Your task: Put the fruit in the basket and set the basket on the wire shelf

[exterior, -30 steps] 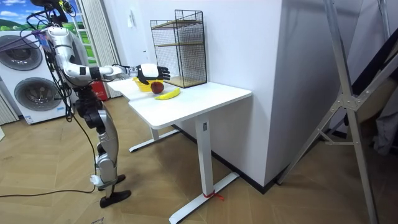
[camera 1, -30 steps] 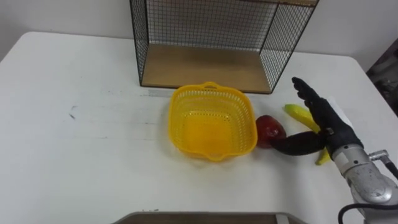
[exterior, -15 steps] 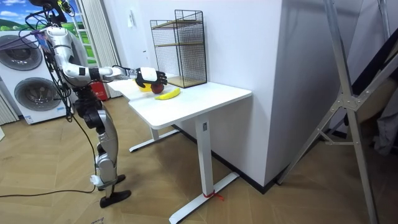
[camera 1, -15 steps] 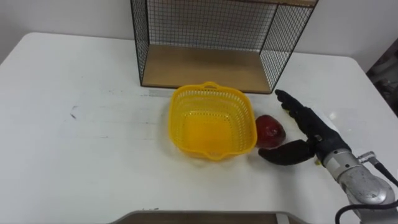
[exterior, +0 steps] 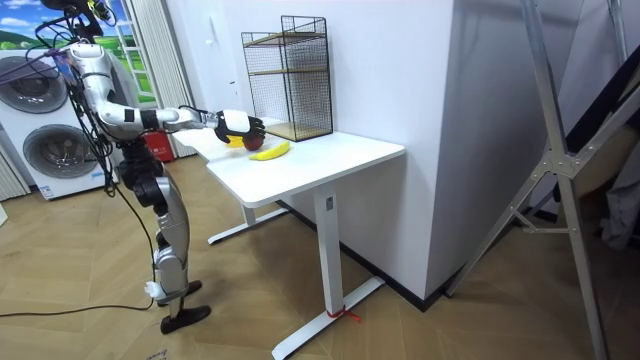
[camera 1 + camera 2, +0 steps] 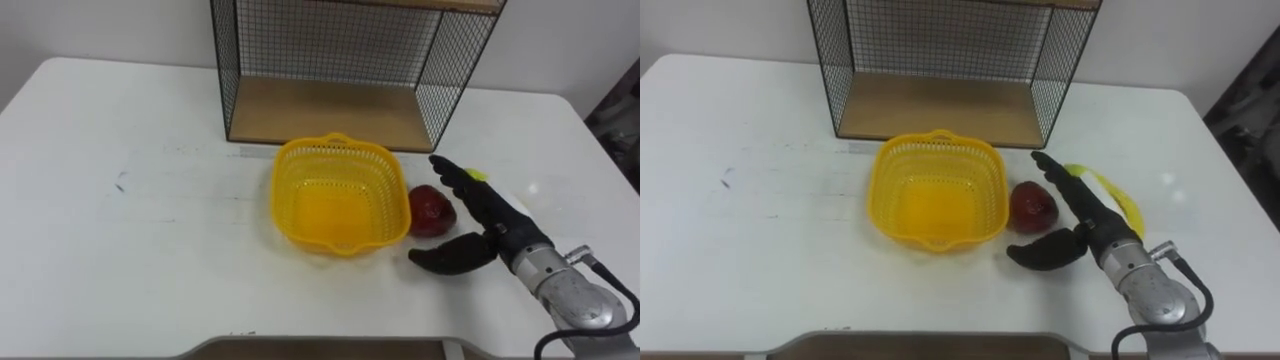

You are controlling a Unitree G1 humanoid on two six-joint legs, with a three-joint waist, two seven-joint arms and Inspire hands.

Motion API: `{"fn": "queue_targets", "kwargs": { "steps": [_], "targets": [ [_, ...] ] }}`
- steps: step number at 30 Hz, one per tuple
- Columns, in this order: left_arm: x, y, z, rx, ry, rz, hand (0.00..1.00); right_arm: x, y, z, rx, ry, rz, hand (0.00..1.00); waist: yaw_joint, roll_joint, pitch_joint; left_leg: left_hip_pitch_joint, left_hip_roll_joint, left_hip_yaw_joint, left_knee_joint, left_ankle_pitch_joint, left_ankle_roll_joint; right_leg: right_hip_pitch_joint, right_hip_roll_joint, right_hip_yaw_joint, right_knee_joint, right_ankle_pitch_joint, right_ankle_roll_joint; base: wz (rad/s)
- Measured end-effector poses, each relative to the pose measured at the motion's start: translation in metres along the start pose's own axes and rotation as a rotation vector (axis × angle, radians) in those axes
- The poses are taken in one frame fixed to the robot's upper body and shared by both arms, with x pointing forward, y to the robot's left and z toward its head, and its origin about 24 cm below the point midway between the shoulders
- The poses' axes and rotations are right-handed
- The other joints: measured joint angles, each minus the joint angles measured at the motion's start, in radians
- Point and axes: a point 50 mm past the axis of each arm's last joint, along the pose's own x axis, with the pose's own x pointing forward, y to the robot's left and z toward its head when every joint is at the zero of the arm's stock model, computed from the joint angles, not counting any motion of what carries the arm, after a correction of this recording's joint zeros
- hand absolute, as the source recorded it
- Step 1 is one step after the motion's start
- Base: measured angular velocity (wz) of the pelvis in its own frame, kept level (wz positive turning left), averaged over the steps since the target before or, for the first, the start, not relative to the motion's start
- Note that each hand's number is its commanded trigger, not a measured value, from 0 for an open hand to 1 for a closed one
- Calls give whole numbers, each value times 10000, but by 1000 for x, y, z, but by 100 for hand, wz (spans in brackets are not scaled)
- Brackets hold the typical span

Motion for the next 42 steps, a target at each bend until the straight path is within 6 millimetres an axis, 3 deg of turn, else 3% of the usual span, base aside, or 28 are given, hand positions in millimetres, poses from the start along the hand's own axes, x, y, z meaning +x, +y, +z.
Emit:
{"fn": "queue_targets", "kwargs": {
  "steps": [4,10,20,28,29,30,31,42],
  "targets": [
    [0,-3,-6,12,297,-98,0,-1,3,-14,106,703,223,0,12,94,-24,-20,-2,-7,-8,0,1,-1,-4,-9,9,1,1,0],
    [-1,-5,-13,47,720,-179,0,-1,3,-16,7,843,219,0,22,176,-21,-88,-8,-6,28,-1,0,-12,-5,-28,-6,0,0,1],
    [0,-5,-14,50,904,-194,0,-1,3,-18,-65,978,126,0,179,135,-6,-128,-10,-3,86,-1,0,-77,-9,-18,-28,0,0,0],
    [0,-7,-15,36,1015,-259,0,2,1,-21,169,1097,41,0,309,60,56,8,-5,-12,83,0,0,66,-3,-26,-149,7,-9,0],
    [0,-7,-15,34,1011,-261,0,2,1,-21,195,1091,38,37,310,50,65,5,-5,-12,82,0,0,68,-3,-26,-150,7,-9,0],
    [0,-7,-15,32,1015,-265,0,2,2,-21,255,1072,18,80,318,28,89,-7,-6,-36,82,0,0,76,-3,-31,-149,7,-9,0],
    [0,-8,-15,34,1027,-268,0,2,2,-21,278,1064,5,100,320,6,99,-21,-11,-69,82,-1,0,94,-3,-69,-147,8,-8,3],
    [0,-15,-11,-58,938,-446,0,12,-11,-19,339,1106,-1020,100,380,-8,87,-3,-10,-35,75,-2,-2,96,1,-120,-174,17,-9,0]
  ]
}}
